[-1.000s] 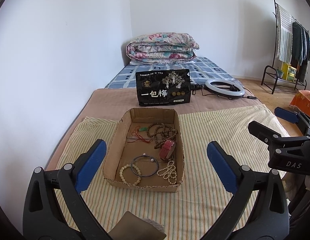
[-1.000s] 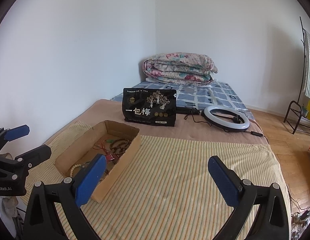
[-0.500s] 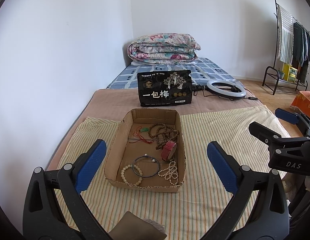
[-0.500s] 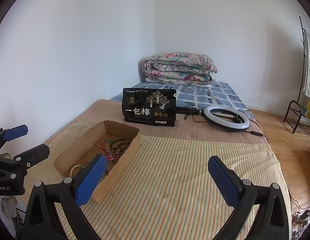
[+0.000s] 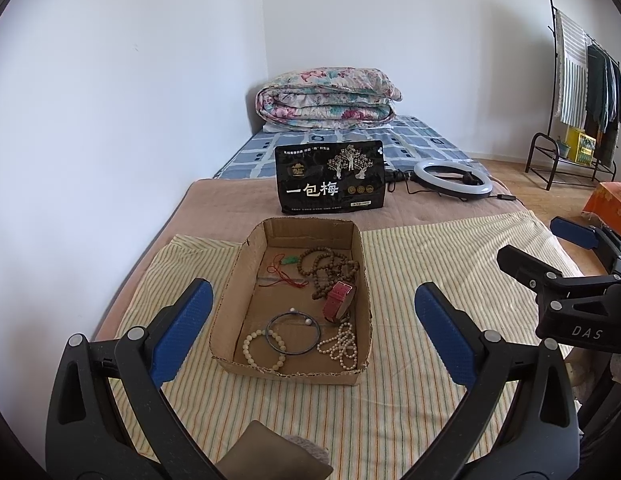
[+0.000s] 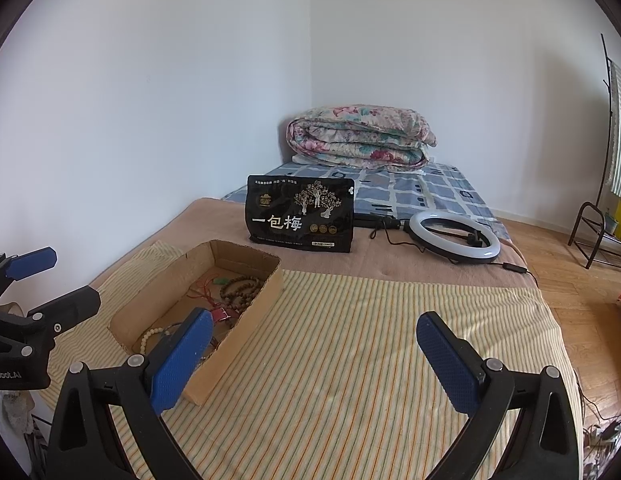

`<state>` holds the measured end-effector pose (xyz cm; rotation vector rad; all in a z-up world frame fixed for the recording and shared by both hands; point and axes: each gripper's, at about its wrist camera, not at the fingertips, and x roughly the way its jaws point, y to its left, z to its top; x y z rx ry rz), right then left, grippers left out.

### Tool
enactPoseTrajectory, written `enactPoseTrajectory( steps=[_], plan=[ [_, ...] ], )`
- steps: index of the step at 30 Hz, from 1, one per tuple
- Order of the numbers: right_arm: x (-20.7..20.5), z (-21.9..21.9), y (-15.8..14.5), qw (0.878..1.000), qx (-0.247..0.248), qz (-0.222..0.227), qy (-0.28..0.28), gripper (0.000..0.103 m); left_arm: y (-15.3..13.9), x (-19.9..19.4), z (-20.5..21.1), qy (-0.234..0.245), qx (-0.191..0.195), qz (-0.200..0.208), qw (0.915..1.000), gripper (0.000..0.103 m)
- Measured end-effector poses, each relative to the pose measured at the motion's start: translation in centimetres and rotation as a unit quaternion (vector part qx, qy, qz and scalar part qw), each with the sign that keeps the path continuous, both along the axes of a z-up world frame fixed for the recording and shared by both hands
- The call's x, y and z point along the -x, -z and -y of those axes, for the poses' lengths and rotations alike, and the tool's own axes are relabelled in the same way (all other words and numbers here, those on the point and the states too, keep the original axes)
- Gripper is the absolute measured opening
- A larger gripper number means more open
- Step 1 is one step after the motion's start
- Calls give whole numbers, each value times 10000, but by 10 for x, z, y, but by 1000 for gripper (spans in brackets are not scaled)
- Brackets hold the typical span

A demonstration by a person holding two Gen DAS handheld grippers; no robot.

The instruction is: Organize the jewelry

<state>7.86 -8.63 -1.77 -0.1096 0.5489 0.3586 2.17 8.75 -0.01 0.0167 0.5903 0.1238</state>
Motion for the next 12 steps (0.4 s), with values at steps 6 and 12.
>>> enactPoseTrajectory(
  steps=[6,12],
  plan=[
    [1,-3,1,10000,65,5,-38,103,0,0,-1,-31,20,6,10000,102],
    [2,-5,1,9999,88,13,-54,103,-1,3,1,-16,-71,122,9999,102]
  ],
)
